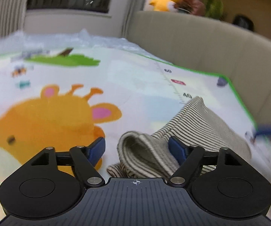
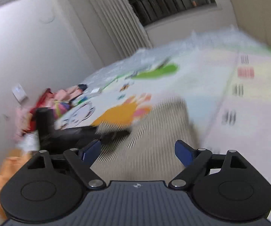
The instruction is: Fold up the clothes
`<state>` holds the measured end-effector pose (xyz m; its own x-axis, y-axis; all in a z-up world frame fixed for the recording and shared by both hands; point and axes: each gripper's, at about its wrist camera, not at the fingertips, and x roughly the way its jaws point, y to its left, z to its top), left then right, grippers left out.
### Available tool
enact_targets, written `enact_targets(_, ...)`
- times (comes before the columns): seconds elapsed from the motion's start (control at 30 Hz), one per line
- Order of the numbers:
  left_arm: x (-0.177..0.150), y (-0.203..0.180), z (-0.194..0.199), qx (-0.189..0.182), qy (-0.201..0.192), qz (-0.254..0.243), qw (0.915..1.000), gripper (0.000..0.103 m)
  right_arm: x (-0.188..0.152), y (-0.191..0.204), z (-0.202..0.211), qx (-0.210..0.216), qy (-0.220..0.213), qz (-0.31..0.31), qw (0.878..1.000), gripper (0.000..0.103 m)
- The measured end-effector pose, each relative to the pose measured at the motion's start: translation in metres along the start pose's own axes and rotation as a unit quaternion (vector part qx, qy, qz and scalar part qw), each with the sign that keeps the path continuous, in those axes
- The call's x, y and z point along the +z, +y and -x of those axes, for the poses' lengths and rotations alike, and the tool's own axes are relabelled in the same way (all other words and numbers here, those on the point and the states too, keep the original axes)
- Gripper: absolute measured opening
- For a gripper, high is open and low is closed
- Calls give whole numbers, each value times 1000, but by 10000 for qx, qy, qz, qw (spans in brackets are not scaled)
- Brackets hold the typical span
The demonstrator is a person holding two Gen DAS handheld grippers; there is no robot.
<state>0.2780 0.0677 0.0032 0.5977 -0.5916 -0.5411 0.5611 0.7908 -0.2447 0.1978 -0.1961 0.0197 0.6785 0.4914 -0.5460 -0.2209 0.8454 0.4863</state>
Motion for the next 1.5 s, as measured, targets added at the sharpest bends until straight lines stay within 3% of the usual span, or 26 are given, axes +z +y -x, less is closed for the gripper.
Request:
enact_targets(0.1,-4,9,-1,-133,27,307,9994,83,-23,-8,18,409,248,-737,9961,86)
enact_targets(0.2,-4,8,0,-133,57,398,9991,83,-40,-18,-3,651,543,-1344,9873,79)
enact_targets(0.27,-5,9,0,-130,87,464,9988,83,-42,-25,-17,670,569,-1620,9829,61)
enact_targets(0.33,-5,9,0,-120,113,538,9984,83,-40,-32,-28,725,537,-1864,9783,52)
enact_targets(0.43,-6,9,3,-61,141,640,9978,82,-31,-38,-35,781,490,-1942,9766,52)
enact_targets(0.57,-11,0,9,-112,205,765,9968,81,-14,-48,-31,539,257,-1757,9826,52)
enact_targets(0.8,-26,-44,28,-272,357,828,9956,83,29,-57,-33,-181,-114,-673,9975,52)
enact_targets(0.93,-40,-71,32,-842,619,817,9912,84,53,-65,-40,-573,-264,-264,9977,52)
enact_targets(1.0,-48,-87,32,-1172,787,727,9873,84,60,-68,-41,-810,-301,-7,9963,59)
enact_targets(1.07,-53,-99,35,-1407,852,602,9845,84,61,-64,-40,-1192,-347,318,9917,77)
enact_targets(1.1,-55,-103,38,-1516,851,542,9833,84,59,-61,-37,-1294,-378,418,9900,80)
enact_targets(1.27,-41,-87,64,-1421,326,582,9876,84,36,-53,-5,-1349,-696,798,9852,101)
enact_targets(1.33,-37,-77,69,-1306,192,699,9888,82,23,-41,10,-1365,-1018,1264,9773,103)
enact_targets(1.5,-42,-61,72,-1135,53,1024,9882,66,-12,10,42,-1225,-1570,2737,9410,103)
